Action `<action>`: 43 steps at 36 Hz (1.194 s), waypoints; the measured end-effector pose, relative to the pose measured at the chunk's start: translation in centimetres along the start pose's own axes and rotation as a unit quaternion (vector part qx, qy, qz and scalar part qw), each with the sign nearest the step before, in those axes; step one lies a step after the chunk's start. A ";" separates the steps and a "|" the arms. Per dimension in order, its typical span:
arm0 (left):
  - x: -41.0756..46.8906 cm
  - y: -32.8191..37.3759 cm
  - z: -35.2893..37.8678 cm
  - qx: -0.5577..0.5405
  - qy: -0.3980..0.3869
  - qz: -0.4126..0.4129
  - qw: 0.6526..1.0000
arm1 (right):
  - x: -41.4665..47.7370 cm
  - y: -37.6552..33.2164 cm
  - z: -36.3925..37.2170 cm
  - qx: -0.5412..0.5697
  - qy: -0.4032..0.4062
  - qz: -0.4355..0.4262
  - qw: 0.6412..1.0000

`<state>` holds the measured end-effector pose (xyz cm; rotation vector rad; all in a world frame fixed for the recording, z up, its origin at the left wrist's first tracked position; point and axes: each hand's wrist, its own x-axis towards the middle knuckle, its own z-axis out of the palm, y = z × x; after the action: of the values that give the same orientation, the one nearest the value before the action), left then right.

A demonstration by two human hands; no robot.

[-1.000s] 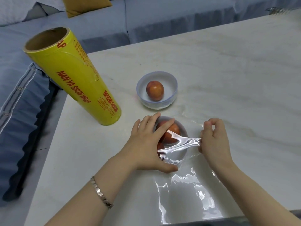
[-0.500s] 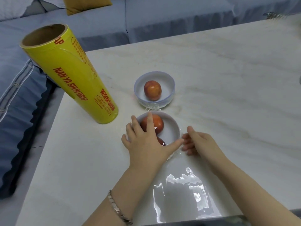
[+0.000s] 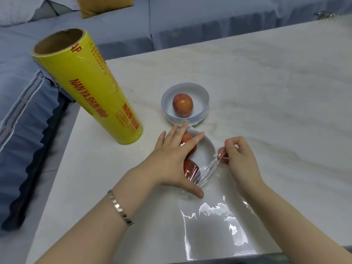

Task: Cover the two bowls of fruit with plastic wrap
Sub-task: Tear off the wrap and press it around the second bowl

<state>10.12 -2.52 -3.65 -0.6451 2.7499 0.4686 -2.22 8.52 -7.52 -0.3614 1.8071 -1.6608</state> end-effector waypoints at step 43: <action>-2.8 2.2 0.0 -0.113 0.036 -0.252 0.960 | -1.5 0.9 -2.3 -0.072 -0.102 0.201 0.972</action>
<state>11.44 0.40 -2.14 -1.3933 2.4748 0.6464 -2.33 11.35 -7.99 -0.2021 1.7144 -1.1745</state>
